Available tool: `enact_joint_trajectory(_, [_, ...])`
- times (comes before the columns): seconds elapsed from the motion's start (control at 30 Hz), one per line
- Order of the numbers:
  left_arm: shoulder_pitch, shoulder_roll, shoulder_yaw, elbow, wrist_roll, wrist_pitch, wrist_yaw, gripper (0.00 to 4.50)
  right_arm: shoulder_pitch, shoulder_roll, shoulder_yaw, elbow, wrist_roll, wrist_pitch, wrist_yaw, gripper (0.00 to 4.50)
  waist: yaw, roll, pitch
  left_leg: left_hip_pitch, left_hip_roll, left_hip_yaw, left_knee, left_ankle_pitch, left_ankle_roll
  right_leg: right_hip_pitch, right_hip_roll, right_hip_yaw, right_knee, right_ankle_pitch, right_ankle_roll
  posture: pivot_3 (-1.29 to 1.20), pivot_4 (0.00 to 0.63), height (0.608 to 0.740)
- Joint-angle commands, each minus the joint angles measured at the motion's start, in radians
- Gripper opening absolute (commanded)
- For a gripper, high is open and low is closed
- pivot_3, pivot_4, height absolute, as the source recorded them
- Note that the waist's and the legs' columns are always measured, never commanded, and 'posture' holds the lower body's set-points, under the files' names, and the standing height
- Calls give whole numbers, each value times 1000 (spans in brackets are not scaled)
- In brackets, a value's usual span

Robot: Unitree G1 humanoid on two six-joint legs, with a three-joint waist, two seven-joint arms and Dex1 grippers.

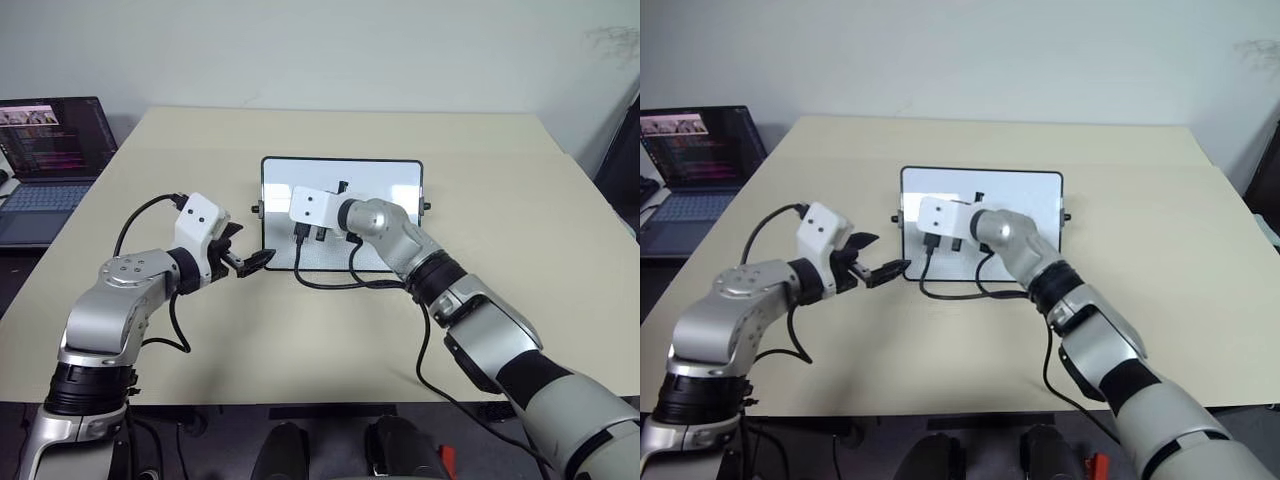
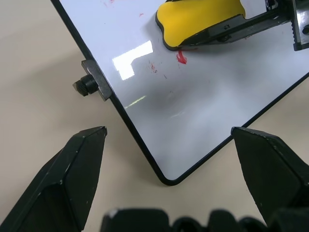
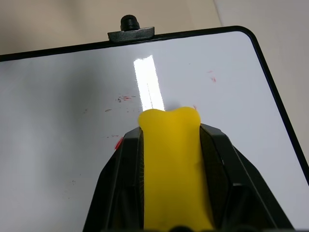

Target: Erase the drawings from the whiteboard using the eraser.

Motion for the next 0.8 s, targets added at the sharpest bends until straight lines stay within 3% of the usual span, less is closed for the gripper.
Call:
enact_joint_trajectory(0.03, [-15, 3, 9, -18, 7, -16, 0, 4500, 63, -38, 32, 26, -32, 62, 95, 1257, 0, 0, 0, 0, 0, 0, 0, 0, 0, 0, 0, 0, 0, 0, 0, 0, 150, 740])
enact_joint_trajectory(0.17, [-15, 5, 9, -17, 7, -17, -2, 4500, 83, -47, 36, 4, -44, 72, 110, 1257, -1, 0, 0, 1, 0, 0, 0, 0, 0, 0, 0, 0, 0, -1, 3, 0, 150, 740])
enact_joint_trajectory(0.3, [-16, 6, 6, -16, 8, -18, -4, 4500, 35, -36, -1, 34, -47, 31, -39, 1256, 0, 0, 0, 1, 0, 0, 0, 0, 1, 0, 0, 0, 1, -1, 2, 0, 150, 740])
enact_joint_trajectory(0.43, [-19, 5, 4, -14, 9, -20, -7, 4500, 3, -36, -10, 62, -35, 12, -93, 1255, 0, 0, 0, 1, 0, -1, 0, 1, 2, 0, 0, 0, 1, -1, 2, 0, 150, 740])
enact_joint_trajectory(0.8, [-25, 2, -2, -10, 12, -25, -8, 4500, 82, -68, 43, 13, -49, 70, 114, 1255, 0, 0, 0, 1, 0, 0, -1, 1, 2, 1, 0, 0, -2, -1, 2, 0, 150, 740])
